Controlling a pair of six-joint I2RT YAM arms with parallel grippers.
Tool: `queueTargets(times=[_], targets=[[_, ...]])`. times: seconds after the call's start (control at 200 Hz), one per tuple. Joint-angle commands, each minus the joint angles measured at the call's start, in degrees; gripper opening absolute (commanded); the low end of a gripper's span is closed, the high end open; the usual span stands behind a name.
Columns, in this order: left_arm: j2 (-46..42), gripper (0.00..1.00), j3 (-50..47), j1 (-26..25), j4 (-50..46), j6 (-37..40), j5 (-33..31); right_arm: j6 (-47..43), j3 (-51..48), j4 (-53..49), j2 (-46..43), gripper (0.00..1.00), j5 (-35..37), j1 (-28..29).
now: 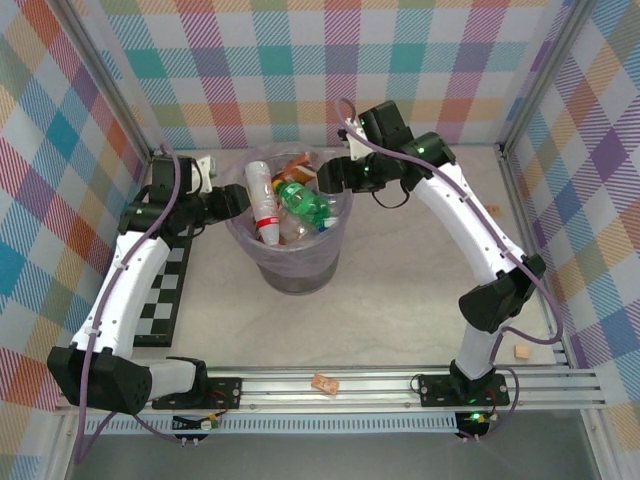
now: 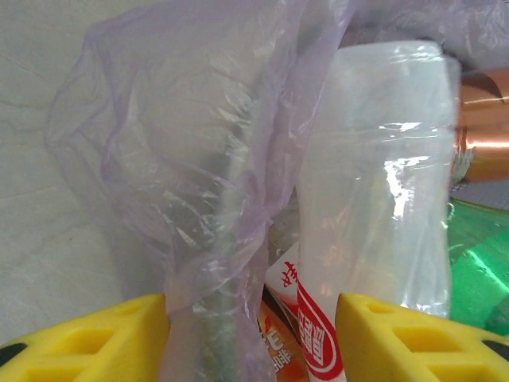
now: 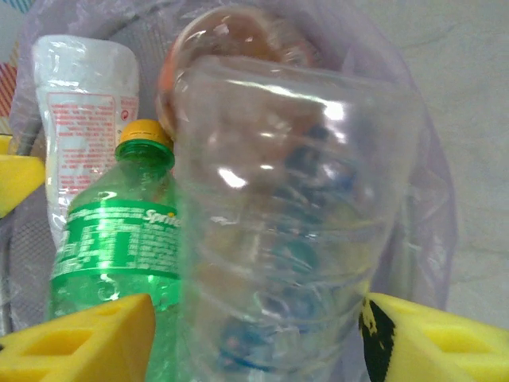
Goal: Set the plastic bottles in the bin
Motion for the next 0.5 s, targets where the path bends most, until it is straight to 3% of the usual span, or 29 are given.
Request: queueTargets(times=[0.0, 0.15, 0.495], targets=[[0.1, 0.57, 3.2, -0.6, -1.3, 1.3, -1.0, -3.1, 6.5, -3.5, -0.7, 0.72, 3.1, 0.4], [0.3, 0.57, 4.8, -0.6, -2.2, 1.7, -1.6, -4.4, 11.0, -4.9, 0.0, 0.73, 6.4, 0.3], [-0.2, 0.57, 1.8, -0.6, -0.6, 0.4, -0.9, -6.4, 20.4, -2.9, 9.5, 0.58, 10.7, 0.4]])
